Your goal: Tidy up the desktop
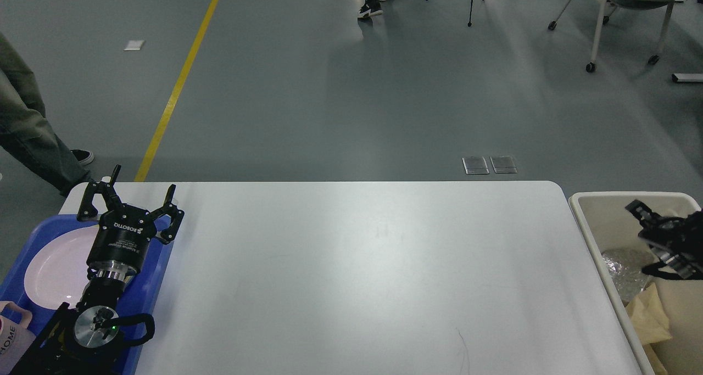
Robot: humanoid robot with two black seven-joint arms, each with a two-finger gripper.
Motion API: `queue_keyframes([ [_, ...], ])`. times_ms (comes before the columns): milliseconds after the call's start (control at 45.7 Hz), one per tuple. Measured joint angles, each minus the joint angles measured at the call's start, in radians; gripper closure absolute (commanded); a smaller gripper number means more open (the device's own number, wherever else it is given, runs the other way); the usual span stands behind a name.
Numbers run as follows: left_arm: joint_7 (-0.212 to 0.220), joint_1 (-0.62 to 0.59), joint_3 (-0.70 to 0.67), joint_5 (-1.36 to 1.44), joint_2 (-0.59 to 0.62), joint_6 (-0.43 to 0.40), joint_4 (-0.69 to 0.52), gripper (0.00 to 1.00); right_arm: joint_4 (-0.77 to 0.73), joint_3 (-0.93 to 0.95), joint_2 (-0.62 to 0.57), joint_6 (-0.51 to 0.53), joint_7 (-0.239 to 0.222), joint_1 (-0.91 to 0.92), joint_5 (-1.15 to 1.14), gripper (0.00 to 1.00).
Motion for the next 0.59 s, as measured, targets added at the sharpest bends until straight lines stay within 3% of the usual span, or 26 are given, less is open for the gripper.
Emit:
queue_keyframes([
  [241, 0.000, 0.000, 0.000, 0.000, 0.000, 0.000, 0.000, 0.03, 0.117, 0.546, -0.104, 0.006, 0.000, 0.043, -0.003, 0.00],
  [438, 0.000, 0.000, 0.000, 0.000, 0.000, 0.000, 0.000, 0.03, 0.226, 1.078, -0.135, 0.014, 0.000, -0.092, -0.003, 0.00],
  [591, 0.000, 0.000, 0.000, 0.000, 0.000, 0.000, 0.000, 0.03, 0.302, 1.393, -0.134, 0.145, 0.024, -0.273, -0.006, 0.00],
])
